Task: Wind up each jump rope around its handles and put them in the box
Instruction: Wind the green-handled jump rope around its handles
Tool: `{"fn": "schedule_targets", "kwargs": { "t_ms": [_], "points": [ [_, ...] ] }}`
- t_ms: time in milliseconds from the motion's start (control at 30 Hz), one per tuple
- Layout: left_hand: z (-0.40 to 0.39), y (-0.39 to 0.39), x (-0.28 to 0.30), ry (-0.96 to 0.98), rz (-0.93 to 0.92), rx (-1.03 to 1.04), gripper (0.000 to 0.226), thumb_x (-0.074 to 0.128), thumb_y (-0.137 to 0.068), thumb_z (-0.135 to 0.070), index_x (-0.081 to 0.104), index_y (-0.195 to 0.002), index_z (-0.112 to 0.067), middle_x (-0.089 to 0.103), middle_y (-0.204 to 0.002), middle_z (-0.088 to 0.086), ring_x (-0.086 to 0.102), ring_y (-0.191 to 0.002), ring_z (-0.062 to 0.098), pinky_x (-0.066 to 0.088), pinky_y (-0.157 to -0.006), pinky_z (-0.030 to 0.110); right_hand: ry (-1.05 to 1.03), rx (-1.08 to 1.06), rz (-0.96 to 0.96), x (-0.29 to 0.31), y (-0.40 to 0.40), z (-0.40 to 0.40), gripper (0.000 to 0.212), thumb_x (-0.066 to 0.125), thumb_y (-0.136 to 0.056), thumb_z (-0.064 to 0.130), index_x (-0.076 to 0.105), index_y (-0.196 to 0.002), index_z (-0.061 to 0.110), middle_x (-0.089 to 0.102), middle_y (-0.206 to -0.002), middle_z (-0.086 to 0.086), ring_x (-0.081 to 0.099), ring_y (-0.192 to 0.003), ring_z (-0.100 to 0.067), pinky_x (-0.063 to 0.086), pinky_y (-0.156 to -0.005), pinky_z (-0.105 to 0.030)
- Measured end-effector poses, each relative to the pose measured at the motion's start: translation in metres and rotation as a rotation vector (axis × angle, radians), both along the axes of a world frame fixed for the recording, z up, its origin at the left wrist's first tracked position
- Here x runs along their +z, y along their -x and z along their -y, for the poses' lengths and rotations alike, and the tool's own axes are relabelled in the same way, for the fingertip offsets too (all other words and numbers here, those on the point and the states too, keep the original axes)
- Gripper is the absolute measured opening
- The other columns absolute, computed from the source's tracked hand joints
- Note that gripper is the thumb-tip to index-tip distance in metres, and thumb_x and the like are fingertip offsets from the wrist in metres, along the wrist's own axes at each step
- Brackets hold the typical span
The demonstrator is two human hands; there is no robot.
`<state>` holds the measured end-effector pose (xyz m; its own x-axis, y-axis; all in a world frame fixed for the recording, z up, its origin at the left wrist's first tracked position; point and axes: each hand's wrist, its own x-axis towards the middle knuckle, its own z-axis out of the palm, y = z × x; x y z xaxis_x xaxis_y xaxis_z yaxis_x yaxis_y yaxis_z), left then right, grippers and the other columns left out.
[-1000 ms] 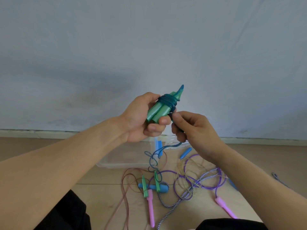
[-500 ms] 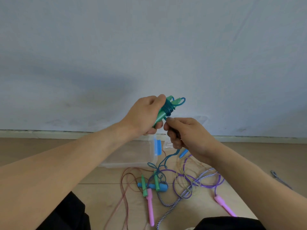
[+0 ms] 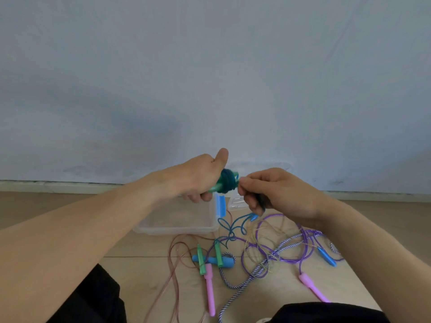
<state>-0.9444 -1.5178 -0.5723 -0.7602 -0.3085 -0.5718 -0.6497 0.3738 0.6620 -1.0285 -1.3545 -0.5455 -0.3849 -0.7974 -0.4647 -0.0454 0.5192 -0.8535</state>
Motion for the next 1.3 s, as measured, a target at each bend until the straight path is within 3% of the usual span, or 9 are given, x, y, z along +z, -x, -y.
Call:
{"fn": "schedule_targets", "kwargs": {
  "t_ms": [133, 267, 400, 567, 767, 900, 1033, 1167, 1300],
  "points": [
    [-0.01, -0.005, 0.008, -0.133, 0.173, -0.202, 0.11, -0.018, -0.067, -0.085, 0.053, -0.104, -0.009, 0.047, -0.056, 0.008, 0.028, -0.039, 0.015, 0.024, -0.044, 0.017, -0.187, -0.091, 0.215, -0.004, 0.004, -0.001, 0.03, 0.053, -0.099, 0.027, 0.062, -0.077, 0.009, 0.049, -0.058, -0.003, 0.045, -0.046, -0.013, 0.038, -0.055, -0.027],
    [-0.018, -0.007, 0.01, -0.203, 0.274, -0.331, 0.108, -0.018, -0.058, -0.089, 0.051, -0.099, -0.017, 0.044, -0.06, 0.007, 0.021, -0.041, 0.014, 0.019, -0.045, 0.021, -0.326, -0.068, 0.435, -0.004, 0.006, -0.001, 0.035, 0.05, -0.099, 0.036, 0.061, -0.076, 0.013, 0.045, -0.057, 0.002, 0.044, -0.044, -0.01, 0.036, -0.058, -0.026],
    [-0.018, -0.008, 0.004, -0.151, 0.318, -0.422, 0.103, -0.002, -0.067, -0.092, 0.058, -0.108, -0.019, 0.048, -0.062, 0.007, 0.027, -0.041, 0.014, 0.025, -0.046, 0.019, -0.316, 0.108, 0.166, -0.009, 0.012, -0.005, 0.023, 0.061, -0.095, 0.023, 0.07, -0.079, 0.009, 0.051, -0.06, 0.0, 0.045, -0.052, -0.012, 0.035, -0.059, -0.026],
    [-0.024, -0.011, -0.008, -0.053, 0.38, -0.645, 0.076, 0.059, -0.076, -0.077, 0.063, -0.112, -0.011, 0.054, -0.066, 0.006, 0.041, -0.047, 0.019, 0.032, -0.043, 0.017, -0.432, 0.372, -0.16, -0.011, 0.015, -0.007, 0.01, 0.073, -0.085, 0.025, 0.078, -0.083, 0.017, 0.062, -0.064, 0.009, 0.047, -0.057, -0.008, 0.04, -0.06, -0.021],
    [-0.034, -0.012, -0.017, 0.003, 0.388, -0.715, 0.047, 0.069, -0.083, -0.054, 0.065, -0.098, -0.01, 0.057, -0.06, 0.007, 0.047, -0.045, 0.019, 0.036, -0.041, 0.018, -0.254, 0.433, -0.253, -0.012, 0.014, -0.004, 0.026, 0.061, -0.093, 0.04, 0.072, -0.073, 0.028, 0.055, -0.058, 0.01, 0.044, -0.059, -0.011, 0.039, -0.06, -0.025],
    [-0.032, -0.011, -0.018, -0.353, 0.37, -0.649, 0.048, 0.057, -0.091, -0.058, 0.066, -0.094, -0.01, 0.049, -0.059, 0.01, 0.034, -0.039, 0.016, 0.023, -0.035, 0.014, -0.126, 0.385, -0.251, -0.018, 0.009, -0.001, 0.043, 0.05, -0.097, 0.047, 0.066, -0.067, 0.022, 0.037, -0.058, -0.003, 0.031, -0.058, -0.021, 0.03, -0.059, -0.033],
    [-0.015, -0.005, -0.007, -0.782, 0.29, -0.512, 0.058, 0.033, -0.1, -0.056, 0.062, -0.114, -0.008, 0.047, -0.058, 0.009, 0.023, -0.037, 0.012, 0.009, -0.035, 0.019, -0.103, 0.233, -0.268, -0.013, 0.013, 0.0, 0.055, 0.043, -0.096, 0.052, 0.047, -0.061, 0.009, 0.033, -0.051, 0.001, 0.028, -0.046, -0.009, 0.027, -0.048, -0.019],
    [-0.004, -0.003, 0.0, -0.905, 0.08, -0.327, 0.055, 0.042, -0.095, -0.046, 0.058, -0.121, 0.0, 0.057, -0.095, 0.019, 0.021, -0.053, 0.02, 0.013, -0.035, 0.017, -0.068, 0.108, -0.195, -0.011, 0.023, -0.002, 0.061, 0.052, -0.093, 0.053, 0.053, -0.051, 0.01, 0.046, -0.048, -0.002, 0.034, -0.046, -0.009, 0.031, -0.048, -0.018],
    [0.003, -0.001, 0.0, -0.964, 0.001, -0.251, 0.056, 0.042, -0.096, -0.046, 0.054, -0.131, -0.003, 0.041, -0.113, 0.022, 0.002, -0.062, 0.025, 0.015, -0.037, 0.017, -0.017, -0.014, -0.013, -0.021, 0.031, -0.002, 0.019, 0.058, -0.088, 0.016, 0.057, -0.084, -0.003, 0.034, -0.06, -0.006, 0.022, -0.049, -0.012, 0.02, -0.046, -0.022]
  ]
}}
